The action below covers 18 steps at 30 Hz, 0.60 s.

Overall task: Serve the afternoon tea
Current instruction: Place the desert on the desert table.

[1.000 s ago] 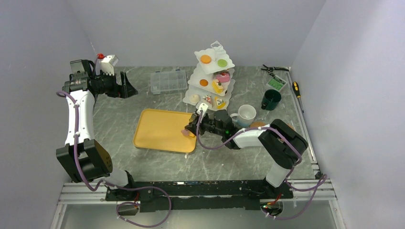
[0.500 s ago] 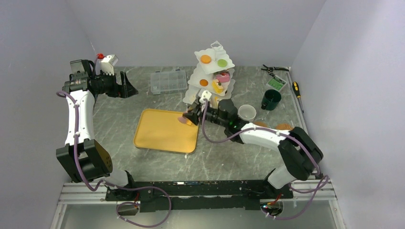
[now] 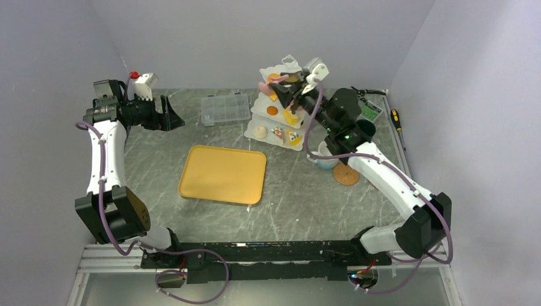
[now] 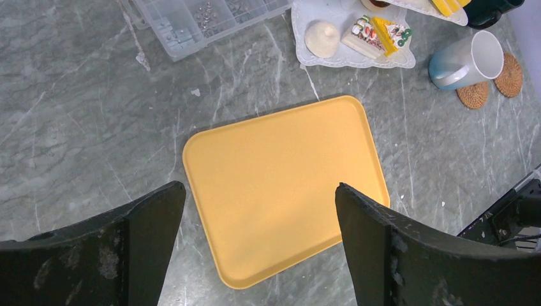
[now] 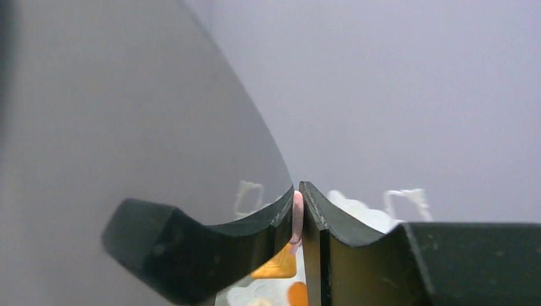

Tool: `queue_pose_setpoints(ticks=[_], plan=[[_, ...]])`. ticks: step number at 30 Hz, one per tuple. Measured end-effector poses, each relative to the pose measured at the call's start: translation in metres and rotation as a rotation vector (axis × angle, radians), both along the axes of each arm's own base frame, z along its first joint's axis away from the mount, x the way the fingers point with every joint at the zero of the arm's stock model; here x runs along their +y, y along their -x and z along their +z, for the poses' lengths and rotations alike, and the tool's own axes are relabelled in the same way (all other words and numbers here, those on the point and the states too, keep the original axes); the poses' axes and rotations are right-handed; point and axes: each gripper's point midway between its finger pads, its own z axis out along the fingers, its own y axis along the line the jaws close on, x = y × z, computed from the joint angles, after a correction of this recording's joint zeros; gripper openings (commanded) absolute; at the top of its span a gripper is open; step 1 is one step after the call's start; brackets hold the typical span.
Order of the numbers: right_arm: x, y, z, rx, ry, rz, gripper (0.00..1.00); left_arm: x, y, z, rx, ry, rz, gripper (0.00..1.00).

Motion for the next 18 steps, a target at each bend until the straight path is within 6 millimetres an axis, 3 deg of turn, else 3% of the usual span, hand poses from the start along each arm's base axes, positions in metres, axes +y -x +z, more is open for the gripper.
queue_pose_setpoints(ticks=[5,14,18], plan=[[-0.041,-0.017,0.021,-0.025,-0.017,-0.132,0.43,-0.001,0.0,0.0,-0.001,0.003,-0.003,0.94],[-0.128,-0.054,0.024,0.006,-0.041,-0.381,0.44,-0.001,0.0,0.0,-0.001,0.002,-0.003,0.94],[-0.155,-0.067,0.021,0.027,-0.061,-0.446,0.44,-0.001,0.0,0.0,-0.001,0.002,-0.003,0.94]])
